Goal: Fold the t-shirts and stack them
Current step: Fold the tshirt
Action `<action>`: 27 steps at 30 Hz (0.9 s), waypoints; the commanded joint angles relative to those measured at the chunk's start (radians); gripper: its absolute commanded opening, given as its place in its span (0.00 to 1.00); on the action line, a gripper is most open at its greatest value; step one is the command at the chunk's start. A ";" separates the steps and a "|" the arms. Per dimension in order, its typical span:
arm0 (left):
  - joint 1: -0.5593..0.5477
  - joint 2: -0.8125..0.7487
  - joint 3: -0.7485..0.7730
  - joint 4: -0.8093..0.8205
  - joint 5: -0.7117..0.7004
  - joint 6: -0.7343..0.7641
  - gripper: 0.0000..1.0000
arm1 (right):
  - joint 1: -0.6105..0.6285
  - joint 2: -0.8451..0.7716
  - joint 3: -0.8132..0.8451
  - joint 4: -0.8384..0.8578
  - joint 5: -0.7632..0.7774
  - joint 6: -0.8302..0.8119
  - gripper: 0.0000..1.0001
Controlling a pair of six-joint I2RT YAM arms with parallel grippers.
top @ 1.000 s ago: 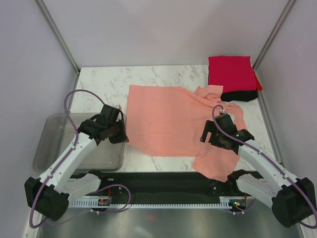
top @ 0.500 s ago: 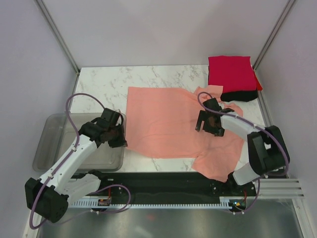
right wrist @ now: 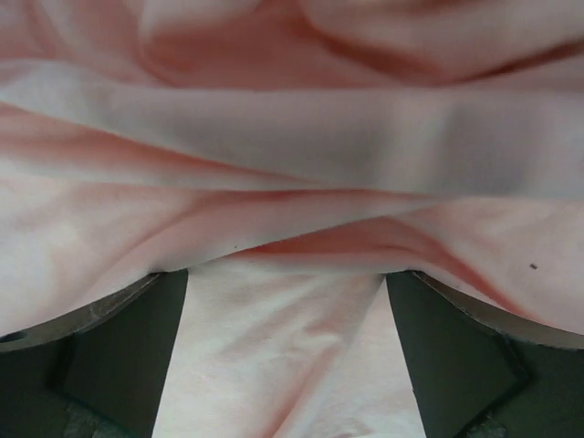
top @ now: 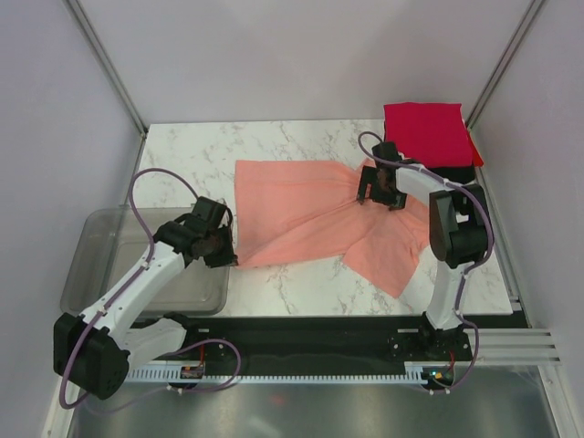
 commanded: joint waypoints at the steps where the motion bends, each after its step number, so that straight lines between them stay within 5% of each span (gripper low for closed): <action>1: 0.006 -0.005 -0.006 0.052 -0.011 0.039 0.02 | -0.016 0.029 0.080 0.002 -0.069 -0.107 0.98; 6: 0.005 -0.031 -0.018 0.078 -0.014 0.033 0.02 | -0.013 -0.258 -0.114 -0.004 0.012 -0.055 0.98; 11: 0.005 -0.015 -0.029 0.109 0.000 0.036 0.02 | 0.060 -0.660 -0.418 -0.007 0.082 0.150 0.98; 20: -0.006 -0.045 -0.032 0.116 0.003 0.039 0.02 | 0.139 -1.108 -0.837 -0.151 0.040 0.494 0.98; 27: -0.010 -0.059 -0.033 0.118 -0.003 0.038 0.02 | 0.171 -1.075 -0.854 -0.194 0.027 0.496 0.96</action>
